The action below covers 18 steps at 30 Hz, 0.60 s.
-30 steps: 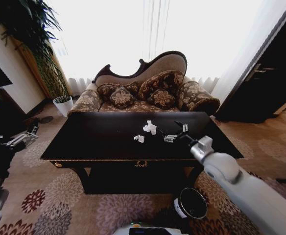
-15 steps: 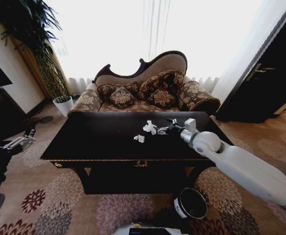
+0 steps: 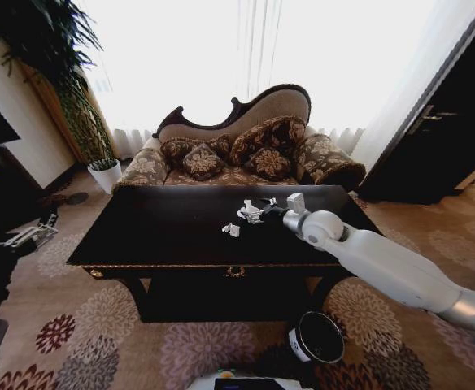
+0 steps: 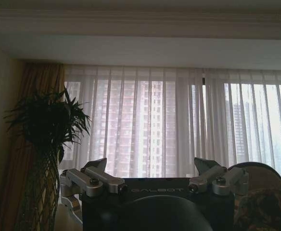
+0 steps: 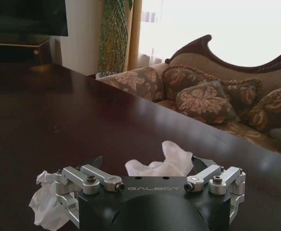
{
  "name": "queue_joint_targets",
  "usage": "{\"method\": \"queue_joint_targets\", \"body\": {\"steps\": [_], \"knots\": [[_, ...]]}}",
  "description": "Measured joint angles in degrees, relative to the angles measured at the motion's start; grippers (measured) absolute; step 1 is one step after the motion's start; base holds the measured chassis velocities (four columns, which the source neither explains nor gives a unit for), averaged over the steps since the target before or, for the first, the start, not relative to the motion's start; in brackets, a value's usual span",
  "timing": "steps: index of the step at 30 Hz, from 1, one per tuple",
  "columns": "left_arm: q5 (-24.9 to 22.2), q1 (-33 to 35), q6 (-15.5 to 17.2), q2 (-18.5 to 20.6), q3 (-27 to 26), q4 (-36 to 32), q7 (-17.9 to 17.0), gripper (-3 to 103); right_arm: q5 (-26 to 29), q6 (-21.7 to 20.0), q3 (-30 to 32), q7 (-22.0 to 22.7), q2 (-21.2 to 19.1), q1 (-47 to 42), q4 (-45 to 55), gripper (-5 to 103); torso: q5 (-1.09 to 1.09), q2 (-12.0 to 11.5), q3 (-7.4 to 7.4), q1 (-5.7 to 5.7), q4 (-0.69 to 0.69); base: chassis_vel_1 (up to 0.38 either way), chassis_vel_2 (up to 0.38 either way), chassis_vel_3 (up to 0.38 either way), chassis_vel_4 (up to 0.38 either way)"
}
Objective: Move to the front of the table and place the trash on the table into the trash bin.
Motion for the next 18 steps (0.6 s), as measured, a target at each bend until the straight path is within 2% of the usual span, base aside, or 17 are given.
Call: {"method": "queue_joint_targets", "body": {"steps": [14,15,18], "knots": [[0.5,-0.2,0.0,-0.1,0.5,0.5,0.0,100,-2.3,0.5,-1.4,-1.7,2.9,0.1,-3.7,100,0.01,0.0,0.00,-0.01,0.00,0.000,0.000,0.000,0.000],[0.6,-0.2,0.0,-0.1,0.6,0.6,0.0,100,-2.6,0.7,-1.3,-1.8,2.9,0.0,-3.8,103,0.01,0.0,0.00,-0.01,0.00,0.000,0.000,0.000,0.000],[0.7,-0.3,-0.1,-0.1,0.8,0.6,0.0,100,-3.3,1.1,-1.3,-2.1,3.2,-0.1,-4.4,94,0.01,0.0,0.00,-0.01,0.00,0.000,0.000,0.000,0.000]]}}
